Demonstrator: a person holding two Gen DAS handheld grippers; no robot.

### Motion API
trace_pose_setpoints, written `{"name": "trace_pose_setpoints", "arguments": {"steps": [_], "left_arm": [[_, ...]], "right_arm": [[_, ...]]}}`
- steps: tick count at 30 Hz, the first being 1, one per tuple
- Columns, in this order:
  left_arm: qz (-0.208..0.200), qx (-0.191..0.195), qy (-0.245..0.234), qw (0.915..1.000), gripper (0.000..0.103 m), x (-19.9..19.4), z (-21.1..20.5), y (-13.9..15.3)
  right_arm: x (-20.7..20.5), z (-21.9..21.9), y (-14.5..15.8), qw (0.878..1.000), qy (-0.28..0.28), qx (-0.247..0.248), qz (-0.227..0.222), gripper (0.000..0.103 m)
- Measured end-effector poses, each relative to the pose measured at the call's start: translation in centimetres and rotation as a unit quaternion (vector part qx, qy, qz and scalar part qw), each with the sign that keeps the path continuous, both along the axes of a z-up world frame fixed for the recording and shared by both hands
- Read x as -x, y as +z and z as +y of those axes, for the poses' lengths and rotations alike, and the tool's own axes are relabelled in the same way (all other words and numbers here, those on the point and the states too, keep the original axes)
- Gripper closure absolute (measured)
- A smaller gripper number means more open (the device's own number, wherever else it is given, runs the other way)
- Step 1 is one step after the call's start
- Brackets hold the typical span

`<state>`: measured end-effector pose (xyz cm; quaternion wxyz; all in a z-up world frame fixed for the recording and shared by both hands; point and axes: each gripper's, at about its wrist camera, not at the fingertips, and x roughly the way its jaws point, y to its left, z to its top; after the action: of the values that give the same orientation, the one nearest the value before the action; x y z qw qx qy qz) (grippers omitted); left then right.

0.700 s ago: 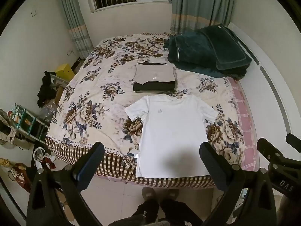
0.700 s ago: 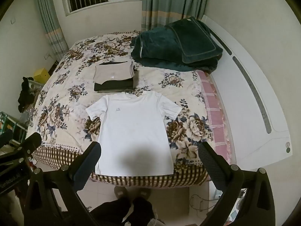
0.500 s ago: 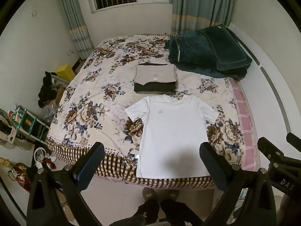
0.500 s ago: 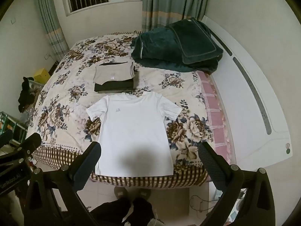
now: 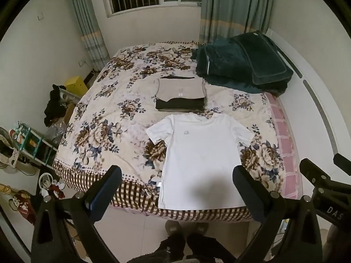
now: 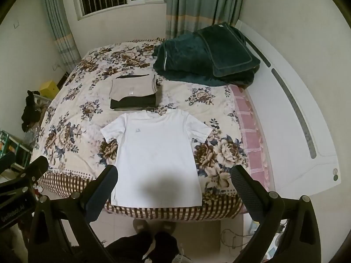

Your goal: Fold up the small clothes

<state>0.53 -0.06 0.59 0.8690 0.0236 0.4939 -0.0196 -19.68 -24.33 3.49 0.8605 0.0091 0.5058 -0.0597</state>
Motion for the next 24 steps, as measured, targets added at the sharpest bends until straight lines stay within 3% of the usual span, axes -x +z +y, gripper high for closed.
{"name": "trace_pose_setpoints", "arguments": {"steps": [24], "left_arm": [[-0.010,0.005,0.004,0.9999,0.000,-2.0,-0.3,2.1]], "right_arm": [[-1.0,0.1,2.5,1.000,0.001,0.002,-0.007,0.000]]}}
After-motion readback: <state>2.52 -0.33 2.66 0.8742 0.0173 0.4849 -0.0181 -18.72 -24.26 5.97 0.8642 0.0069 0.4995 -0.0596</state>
